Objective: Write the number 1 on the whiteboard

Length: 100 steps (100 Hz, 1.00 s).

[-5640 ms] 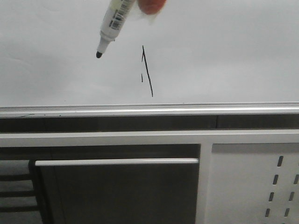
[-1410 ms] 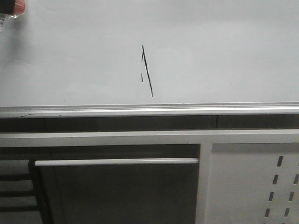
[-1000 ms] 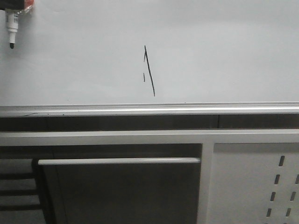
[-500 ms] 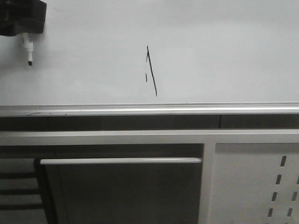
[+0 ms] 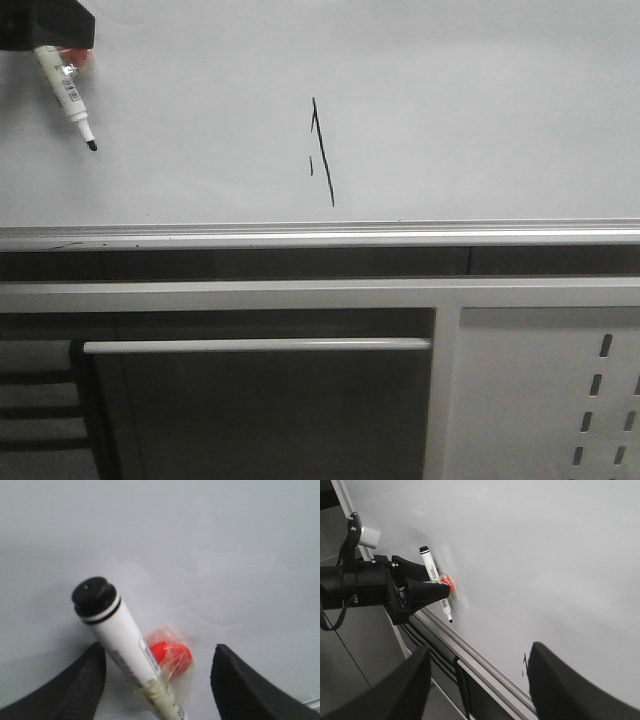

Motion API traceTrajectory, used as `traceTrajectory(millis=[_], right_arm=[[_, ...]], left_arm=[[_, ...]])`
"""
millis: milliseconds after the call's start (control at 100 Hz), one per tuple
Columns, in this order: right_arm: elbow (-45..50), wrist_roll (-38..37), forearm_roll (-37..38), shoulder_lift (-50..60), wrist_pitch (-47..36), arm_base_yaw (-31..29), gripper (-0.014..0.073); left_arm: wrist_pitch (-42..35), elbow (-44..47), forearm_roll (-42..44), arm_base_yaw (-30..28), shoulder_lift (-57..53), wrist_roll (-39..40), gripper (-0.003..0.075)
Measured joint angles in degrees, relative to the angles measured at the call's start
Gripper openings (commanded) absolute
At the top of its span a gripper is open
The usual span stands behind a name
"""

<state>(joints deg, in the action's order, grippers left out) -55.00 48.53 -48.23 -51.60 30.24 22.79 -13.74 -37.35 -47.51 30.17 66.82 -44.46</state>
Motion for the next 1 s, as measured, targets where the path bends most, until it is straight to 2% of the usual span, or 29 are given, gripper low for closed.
traceTrajectory(millis=[240,450,500,570,660,770,830,1000], right_arm=[[0.0,0.0,1.5,0.7,0.0,0.0,0.0386],[0.0,-0.1,1.7,2.1,0.0,-1.9,0.0386],[0.0,-0.2,1.7,2.2,0.0,-2.8,0.0384],[0.0,-0.6,1.7,2.5,0.0,-4.1,0.0378],[0.0,-1.7,1.7,3.2,0.0,-5.5,0.0283],[0.0,-2.8,1.7,4.7,0.0,-7.1,0.0057],[0.0,-3.1,1.7,5.8,0.0,-7.9,-0.0074],[3.6,-3.1,1.7,10.9,-3.0,-8.9,-0.0055]], left_arm=[[5.3,2.6,0.3,-1.1,-7.0,-2.1,0.0430],[6.1,7.9,0.3,-3.5,-17.2,-2.4,0.0427],[6.5,8.8,0.3,-4.1,-19.4,-2.5,0.0412],[8.5,9.3,0.3,-4.7,-22.6,-2.5,0.0349],[11.3,9.4,0.5,-4.8,-26.6,-2.5,0.0201],[13.3,9.4,0.6,-4.8,-30.7,-2.6,-0.0024],[14.2,9.4,0.6,-4.8,-32.1,-2.6,-0.0020],[18.5,9.4,0.6,-4.8,-33.8,-2.6,-0.0020]])
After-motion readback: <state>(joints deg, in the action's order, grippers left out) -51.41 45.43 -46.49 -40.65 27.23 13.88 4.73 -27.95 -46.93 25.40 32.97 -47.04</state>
